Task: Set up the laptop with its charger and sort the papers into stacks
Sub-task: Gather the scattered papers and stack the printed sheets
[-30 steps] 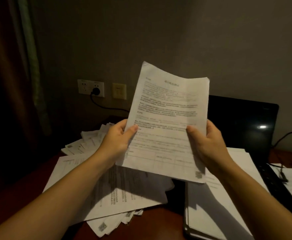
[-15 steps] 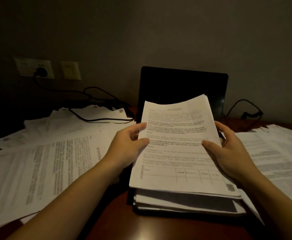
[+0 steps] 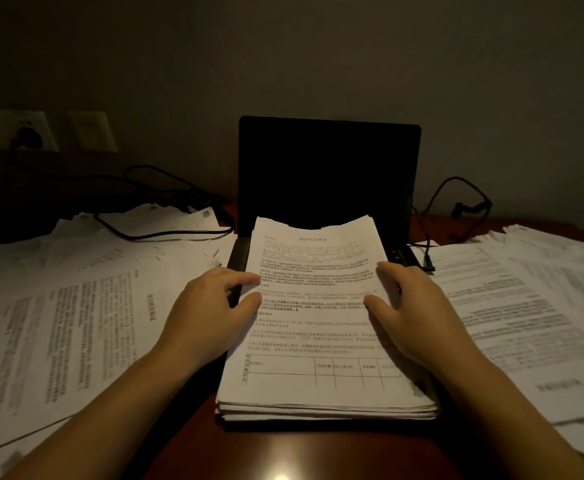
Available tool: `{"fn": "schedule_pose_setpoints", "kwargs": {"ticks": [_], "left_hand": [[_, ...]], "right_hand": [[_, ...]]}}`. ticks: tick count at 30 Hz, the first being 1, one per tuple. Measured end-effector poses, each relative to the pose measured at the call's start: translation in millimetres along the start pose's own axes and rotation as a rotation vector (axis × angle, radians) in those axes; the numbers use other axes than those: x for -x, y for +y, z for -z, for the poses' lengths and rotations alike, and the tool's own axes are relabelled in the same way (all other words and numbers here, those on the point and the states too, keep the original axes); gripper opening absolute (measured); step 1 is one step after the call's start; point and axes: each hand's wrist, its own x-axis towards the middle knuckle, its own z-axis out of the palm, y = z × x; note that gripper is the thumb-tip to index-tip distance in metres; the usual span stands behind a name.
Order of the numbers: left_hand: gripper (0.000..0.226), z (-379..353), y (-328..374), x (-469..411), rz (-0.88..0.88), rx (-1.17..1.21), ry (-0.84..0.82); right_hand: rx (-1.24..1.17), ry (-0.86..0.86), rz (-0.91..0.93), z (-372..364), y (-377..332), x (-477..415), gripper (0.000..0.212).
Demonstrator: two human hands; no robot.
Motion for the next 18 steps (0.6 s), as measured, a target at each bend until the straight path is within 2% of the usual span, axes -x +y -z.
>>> {"fn": "schedule_pose_setpoints", "kwargs": {"ticks": [6, 10, 14, 18], "left_hand": [[0.041, -3.8, -4.1, 1.8, 0.001, -0.138, -0.047], [0.038, -4.0, -1.8, 5.3, -0.026, -0.077, -0.094], [0.036, -6.4, 0.4, 7.0, -0.063, -0.094, -0.104], [0.049, -4.8, 2.5, 6.9, -0.027, -0.24, -0.109]], "right_hand": [[0.176, -0.052, -0.03, -2.5, -1.9, 0.5, 0.041], [0.26, -0.101, -0.032, -8.3, -1.8, 0.2, 0.031], [0.344, -0.126, -0.024, -8.9, -7.1, 2.1, 0.038], [0.405, -0.151, -0.036, -9.4, -11.6, 3.6, 0.049]]}}
